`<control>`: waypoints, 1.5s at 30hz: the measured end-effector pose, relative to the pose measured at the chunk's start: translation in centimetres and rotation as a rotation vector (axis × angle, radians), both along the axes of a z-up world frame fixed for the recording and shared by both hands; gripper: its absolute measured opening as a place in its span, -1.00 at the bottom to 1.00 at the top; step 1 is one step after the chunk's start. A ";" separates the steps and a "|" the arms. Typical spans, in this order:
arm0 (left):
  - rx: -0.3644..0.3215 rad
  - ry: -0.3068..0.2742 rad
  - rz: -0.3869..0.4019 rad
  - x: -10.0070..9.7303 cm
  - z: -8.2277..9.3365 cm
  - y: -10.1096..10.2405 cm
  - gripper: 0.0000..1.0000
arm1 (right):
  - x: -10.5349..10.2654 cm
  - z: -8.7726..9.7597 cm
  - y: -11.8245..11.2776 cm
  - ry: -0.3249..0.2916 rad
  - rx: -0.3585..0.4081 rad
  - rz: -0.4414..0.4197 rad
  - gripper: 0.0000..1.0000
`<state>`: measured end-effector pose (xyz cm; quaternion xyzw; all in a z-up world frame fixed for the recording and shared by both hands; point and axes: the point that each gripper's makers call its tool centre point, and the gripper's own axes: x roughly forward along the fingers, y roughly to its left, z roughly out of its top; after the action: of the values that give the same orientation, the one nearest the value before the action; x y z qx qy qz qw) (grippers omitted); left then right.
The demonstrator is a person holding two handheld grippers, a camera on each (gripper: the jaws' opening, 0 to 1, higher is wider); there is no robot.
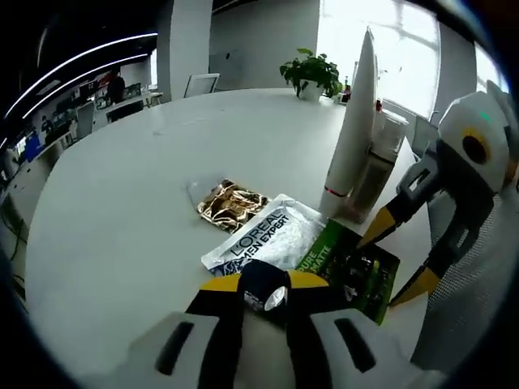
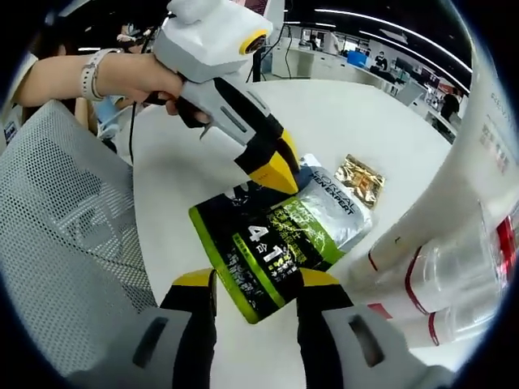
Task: Arrange the skincare products in the storage area until every visible bottle or jar stands upright without overlapping.
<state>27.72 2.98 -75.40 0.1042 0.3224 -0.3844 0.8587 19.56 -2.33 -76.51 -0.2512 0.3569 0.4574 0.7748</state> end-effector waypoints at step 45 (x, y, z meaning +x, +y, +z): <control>-0.031 -0.033 -0.022 -1.1 3.5 -1.5 -0.59 | 1.1 2.5 -0.5 -0.064 0.045 -0.035 -0.36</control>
<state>26.61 1.49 -71.89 0.1009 0.3013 -0.3972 0.8610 20.62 -2.83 -73.99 -0.2420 0.3257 0.4432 0.7993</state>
